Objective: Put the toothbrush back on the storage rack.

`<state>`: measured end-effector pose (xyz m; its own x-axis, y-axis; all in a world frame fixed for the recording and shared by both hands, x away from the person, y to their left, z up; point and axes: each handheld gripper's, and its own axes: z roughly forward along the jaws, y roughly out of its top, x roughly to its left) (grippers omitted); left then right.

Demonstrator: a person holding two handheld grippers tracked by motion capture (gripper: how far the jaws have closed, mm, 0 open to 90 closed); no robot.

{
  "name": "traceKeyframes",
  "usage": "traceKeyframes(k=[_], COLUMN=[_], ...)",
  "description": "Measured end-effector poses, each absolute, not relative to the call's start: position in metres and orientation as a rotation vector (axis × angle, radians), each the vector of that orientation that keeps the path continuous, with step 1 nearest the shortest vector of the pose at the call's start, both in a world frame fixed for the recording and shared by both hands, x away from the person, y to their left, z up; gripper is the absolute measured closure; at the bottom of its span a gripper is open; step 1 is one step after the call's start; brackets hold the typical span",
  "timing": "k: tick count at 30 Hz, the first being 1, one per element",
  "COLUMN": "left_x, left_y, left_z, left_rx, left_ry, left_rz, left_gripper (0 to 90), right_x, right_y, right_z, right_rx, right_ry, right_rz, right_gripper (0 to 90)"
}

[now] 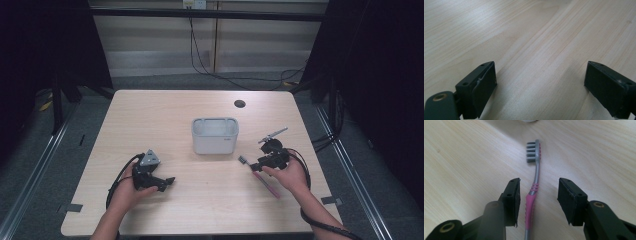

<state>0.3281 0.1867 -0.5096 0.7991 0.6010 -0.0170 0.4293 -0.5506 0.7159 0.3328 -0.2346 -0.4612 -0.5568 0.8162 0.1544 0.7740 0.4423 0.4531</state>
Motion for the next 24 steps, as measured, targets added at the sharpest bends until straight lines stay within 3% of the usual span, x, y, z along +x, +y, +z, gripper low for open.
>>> traceKeyframes(k=[24], left_x=[0.328], left_y=[0.186], left_z=[-0.510], left_rx=[2.237], left_ry=[0.758], left_rz=[0.290], left_gripper=[9.9], right_x=[0.340], right_y=[-0.219], right_z=[-0.470], right_rx=[1.413], right_ry=[2.642], right_rz=[0.665], right_gripper=[57.4])
